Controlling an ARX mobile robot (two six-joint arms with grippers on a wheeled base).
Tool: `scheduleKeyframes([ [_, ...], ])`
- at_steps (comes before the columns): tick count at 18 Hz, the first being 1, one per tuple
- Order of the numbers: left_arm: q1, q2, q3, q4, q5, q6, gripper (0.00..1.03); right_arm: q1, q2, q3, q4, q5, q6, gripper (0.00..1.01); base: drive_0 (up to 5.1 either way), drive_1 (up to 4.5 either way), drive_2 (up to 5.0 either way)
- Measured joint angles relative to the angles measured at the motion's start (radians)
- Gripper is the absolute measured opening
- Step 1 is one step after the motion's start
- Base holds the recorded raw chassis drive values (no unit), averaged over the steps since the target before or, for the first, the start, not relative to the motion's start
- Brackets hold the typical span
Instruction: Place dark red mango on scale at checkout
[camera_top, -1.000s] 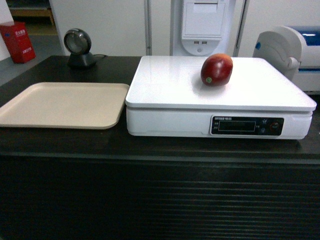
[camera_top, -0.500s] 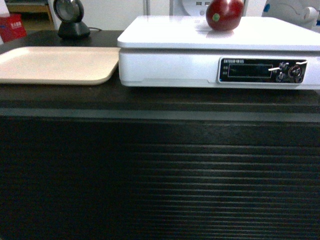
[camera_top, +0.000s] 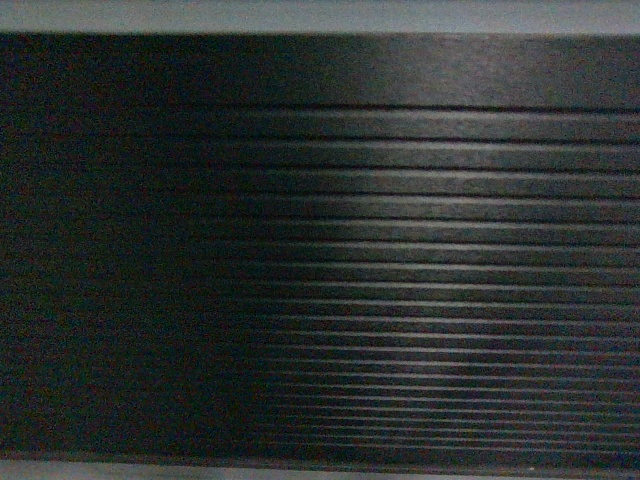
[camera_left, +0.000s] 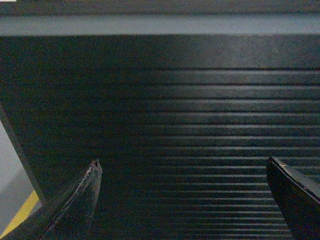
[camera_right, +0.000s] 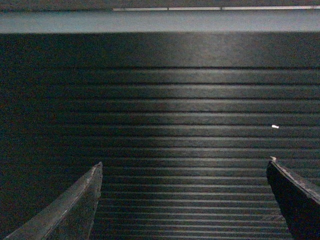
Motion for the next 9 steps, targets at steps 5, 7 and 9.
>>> scheduleKeyframes([
  [5, 0.0, 0.0, 0.0, -0.004, 0.0, 0.0, 0.98, 0.0, 0.0, 0.0, -0.003, 0.0, 0.0, 0.98, 0.0, 0.0, 0.0],
  [7, 0.0, 0.0, 0.0, -0.002, 0.0, 0.0, 0.98, 0.0, 0.0, 0.0, -0.002, 0.0, 0.0, 0.98, 0.0, 0.0, 0.0],
  [9, 0.0, 0.0, 0.0, -0.002, 0.0, 0.0, 0.98, 0.0, 0.0, 0.0, -0.001, 0.0, 0.0, 0.98, 0.0, 0.0, 0.0],
])
